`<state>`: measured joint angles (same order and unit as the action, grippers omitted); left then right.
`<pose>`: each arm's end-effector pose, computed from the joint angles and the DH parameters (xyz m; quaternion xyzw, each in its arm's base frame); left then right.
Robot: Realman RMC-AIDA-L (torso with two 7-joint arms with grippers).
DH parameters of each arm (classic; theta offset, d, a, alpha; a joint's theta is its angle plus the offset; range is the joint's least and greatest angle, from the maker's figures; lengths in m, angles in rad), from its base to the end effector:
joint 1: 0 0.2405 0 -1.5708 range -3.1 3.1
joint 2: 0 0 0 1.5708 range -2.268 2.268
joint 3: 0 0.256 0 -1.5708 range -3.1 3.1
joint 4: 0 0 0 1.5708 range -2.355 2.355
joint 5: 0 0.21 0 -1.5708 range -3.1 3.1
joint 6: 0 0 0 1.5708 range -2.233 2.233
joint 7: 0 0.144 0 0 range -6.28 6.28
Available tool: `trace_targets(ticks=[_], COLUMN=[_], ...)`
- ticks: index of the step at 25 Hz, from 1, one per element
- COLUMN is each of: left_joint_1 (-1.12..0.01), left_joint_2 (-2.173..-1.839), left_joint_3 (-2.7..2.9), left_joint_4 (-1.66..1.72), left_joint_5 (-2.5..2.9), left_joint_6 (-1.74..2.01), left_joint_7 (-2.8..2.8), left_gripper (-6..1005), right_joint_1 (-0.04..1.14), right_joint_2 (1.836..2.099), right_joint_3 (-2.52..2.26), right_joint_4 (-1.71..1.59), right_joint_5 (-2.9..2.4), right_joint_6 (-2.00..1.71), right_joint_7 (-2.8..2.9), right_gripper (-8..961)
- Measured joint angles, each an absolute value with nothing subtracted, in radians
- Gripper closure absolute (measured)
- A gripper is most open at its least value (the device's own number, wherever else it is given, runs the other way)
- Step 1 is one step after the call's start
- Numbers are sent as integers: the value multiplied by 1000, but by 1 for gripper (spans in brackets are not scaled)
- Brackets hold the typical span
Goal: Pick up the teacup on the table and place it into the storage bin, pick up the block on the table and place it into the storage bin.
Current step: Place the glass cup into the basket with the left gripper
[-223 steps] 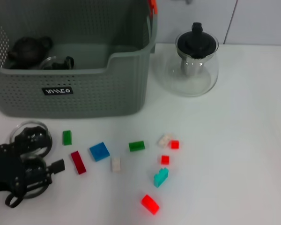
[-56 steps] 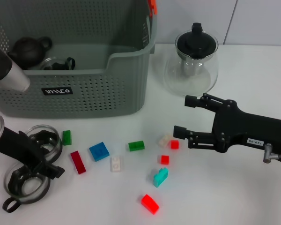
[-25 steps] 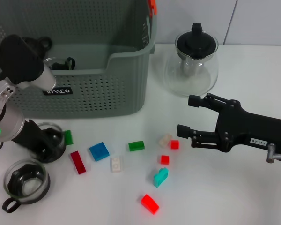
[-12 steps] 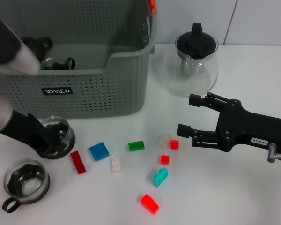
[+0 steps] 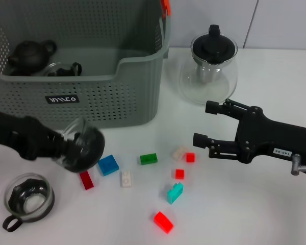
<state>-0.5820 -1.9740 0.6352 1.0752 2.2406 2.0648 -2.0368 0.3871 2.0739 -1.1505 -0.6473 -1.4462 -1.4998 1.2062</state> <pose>-0.2329 0.3110 0.0968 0.9320 0.3470 0.1039 0.0109 0.2375 0.3046 -0.0239 -0.9187 0.1487 0.3435 0.1261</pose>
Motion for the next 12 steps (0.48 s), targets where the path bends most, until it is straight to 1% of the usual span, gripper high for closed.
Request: trace_targets(ticks=[2,4,12], left_joint_1=[-573,-565,-591], left_joint_2=[-1958,-1950,-1943], left_joint_3=[622,594,438], left_joint_4=[1045,1024,947], left_joint_5=[2166,2096,1713], left_joint_6=[2066,2066,2019], left_joint_7=[-2037,-2038,-2158], left_gripper=[952,952,952], right_joint_1=[389,390,394], right_joint_2=[2074,2074,2076], right_joint_3=[-1150,-1150,-1150], right_joint_4=[-647,-647,-647], right_joint_5=[-1446,-1447,-1450], right_joint_6=[-1500,-1500,-1500], right_joint_7=[1211,1213,1212], right_gripper=[10,10,10])
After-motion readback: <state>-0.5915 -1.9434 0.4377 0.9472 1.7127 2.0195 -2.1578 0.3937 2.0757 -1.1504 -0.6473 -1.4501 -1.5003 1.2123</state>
